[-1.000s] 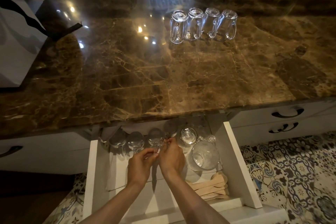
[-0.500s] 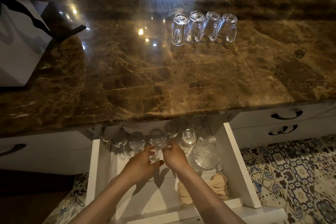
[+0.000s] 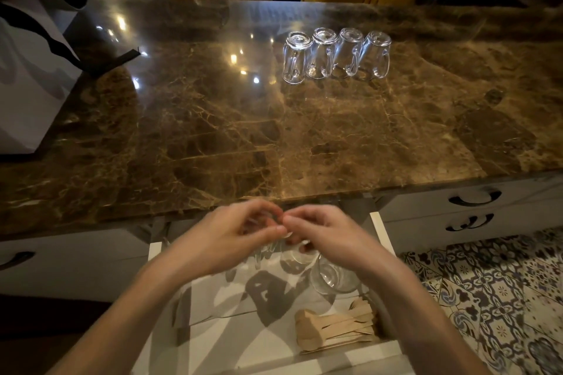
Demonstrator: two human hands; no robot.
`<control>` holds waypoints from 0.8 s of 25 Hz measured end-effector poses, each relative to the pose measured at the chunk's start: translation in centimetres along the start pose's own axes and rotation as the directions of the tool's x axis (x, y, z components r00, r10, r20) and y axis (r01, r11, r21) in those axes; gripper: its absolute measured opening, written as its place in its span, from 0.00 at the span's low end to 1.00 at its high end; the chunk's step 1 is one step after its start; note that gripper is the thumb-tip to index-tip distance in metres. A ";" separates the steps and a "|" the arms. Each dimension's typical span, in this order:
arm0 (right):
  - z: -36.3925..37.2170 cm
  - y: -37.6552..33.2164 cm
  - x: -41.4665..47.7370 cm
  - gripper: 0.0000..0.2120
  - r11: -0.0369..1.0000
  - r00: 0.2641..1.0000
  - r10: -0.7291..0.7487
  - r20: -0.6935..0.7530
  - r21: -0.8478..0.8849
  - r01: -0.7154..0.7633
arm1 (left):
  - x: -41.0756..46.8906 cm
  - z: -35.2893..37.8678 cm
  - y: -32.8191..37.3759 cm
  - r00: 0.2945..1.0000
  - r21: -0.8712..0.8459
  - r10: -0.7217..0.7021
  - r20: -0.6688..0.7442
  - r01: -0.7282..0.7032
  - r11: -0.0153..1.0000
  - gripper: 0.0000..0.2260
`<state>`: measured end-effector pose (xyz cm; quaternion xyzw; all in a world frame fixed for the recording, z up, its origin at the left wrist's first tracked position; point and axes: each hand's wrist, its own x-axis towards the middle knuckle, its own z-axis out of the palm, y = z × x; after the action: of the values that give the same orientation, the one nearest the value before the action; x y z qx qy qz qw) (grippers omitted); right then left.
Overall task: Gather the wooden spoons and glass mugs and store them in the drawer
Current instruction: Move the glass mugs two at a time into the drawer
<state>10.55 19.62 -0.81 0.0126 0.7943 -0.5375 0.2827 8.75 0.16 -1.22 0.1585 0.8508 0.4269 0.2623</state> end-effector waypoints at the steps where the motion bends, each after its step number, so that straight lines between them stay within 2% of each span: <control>1: -0.9 -0.8 0.0 0.08 0.998 0.998 -0.044 -0.034 0.032 0.045 | 0.4 -0.7 0.7 0.998 -0.039 0.043 -0.042 -0.045 0.998 0.22; 3: -2.8 -2.1 0.5 0.08 0.982 0.984 -0.139 -0.112 0.110 0.151 | 1.7 -1.8 1.9 0.982 -0.107 0.125 -0.142 -0.141 0.984 0.21; 5: -4.8 -3.3 1.7 0.07 0.950 0.949 -0.213 -0.232 0.180 0.257 | 3.8 -2.9 2.8 0.947 -0.219 0.175 -0.270 -0.237 0.946 0.15; 8: -8.0 -4.8 4.1 0.06 0.906 0.866 -0.254 -0.432 0.206 0.368 | 7.3 -4.3 3.7 0.886 -0.367 0.161 -0.435 -0.337 0.867 0.08; 12: -11.3 -5.8 7.5 0.06 0.891 0.804 -0.276 -0.527 0.173 0.420 | 11.6 -5.8 4.2 0.805 -0.410 0.165 -0.570 -0.453 0.792 0.06; 17: -13.7 -6.0 11.5 0.08 0.895 0.761 -0.234 -0.605 0.172 0.412 | 17.0 -7.1 3.4 0.772 -0.435 0.084 -0.630 -0.440 0.786 0.06; 20: -14.9 -5.7 14.0 0.10 0.923 0.753 -0.198 -0.628 0.141 0.359 | 19.7 -7.7 2.3 0.757 -0.385 0.044 -0.652 -0.380 0.841 0.06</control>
<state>-9.52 26.13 1.43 0.0993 0.7601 -0.6380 -0.0727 -11.65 6.25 -1.61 0.0355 0.7250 0.6858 -0.0523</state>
